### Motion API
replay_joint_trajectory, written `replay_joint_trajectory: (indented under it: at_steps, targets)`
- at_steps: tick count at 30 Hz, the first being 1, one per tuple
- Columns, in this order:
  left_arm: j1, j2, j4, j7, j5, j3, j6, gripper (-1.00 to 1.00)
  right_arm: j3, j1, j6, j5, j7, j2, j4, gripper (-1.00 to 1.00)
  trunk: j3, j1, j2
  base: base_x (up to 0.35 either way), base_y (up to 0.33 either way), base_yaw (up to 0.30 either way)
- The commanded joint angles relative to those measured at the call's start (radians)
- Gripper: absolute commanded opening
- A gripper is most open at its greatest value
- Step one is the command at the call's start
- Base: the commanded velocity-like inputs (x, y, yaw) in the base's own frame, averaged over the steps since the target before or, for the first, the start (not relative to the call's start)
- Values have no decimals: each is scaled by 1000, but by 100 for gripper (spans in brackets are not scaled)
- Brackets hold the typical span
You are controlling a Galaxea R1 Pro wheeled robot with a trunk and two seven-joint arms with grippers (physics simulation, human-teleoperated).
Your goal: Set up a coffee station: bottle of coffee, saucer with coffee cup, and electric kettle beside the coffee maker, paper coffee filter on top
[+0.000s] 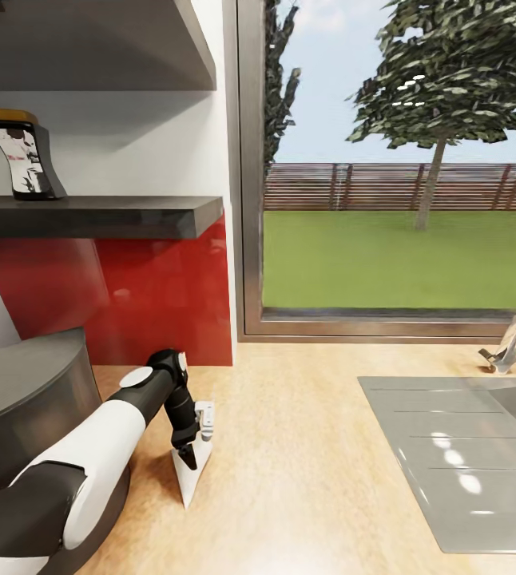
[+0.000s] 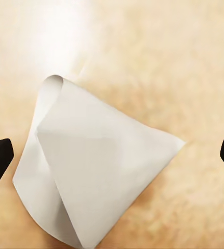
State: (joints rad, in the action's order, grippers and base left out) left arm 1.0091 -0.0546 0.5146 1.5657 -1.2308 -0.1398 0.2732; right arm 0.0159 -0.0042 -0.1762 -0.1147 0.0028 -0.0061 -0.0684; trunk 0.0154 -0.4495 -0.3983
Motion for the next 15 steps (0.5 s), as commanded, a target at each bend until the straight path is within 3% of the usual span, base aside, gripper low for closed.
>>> replay_joint_trajectory:
  at_steps: [1,15]
  targets:
    - [0,-1,1,5,-4,-1,11,100,2,0,-3,-10,0,0,1,100,2,-1,-2,0,0,0]
    - [-34,-7,2,5,9,-1,11,100,2,0,-3,-10,0,-1,1,100,2,-1,-2,0,0,0]
